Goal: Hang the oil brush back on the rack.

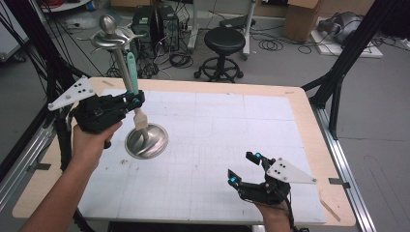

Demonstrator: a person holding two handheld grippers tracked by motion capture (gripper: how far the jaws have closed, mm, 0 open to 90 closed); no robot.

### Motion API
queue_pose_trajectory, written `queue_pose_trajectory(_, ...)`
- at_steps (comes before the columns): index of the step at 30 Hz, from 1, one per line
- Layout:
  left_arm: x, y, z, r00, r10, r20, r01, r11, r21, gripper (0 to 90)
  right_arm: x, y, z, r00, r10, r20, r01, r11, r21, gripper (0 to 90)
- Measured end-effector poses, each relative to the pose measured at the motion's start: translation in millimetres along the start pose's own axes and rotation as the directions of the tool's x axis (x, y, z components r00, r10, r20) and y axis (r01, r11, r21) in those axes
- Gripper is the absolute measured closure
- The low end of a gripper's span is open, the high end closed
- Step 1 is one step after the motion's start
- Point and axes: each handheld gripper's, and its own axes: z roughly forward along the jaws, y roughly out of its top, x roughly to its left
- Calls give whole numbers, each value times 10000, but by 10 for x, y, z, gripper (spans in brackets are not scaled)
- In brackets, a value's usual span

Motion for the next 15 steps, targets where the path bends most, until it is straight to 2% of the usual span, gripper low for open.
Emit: queue_pose_trajectory(15,82,25,1,9992,-118,-390,119,9999,28,842,-4,-1,-14,10000,23,23,-23,10000,-49,182)
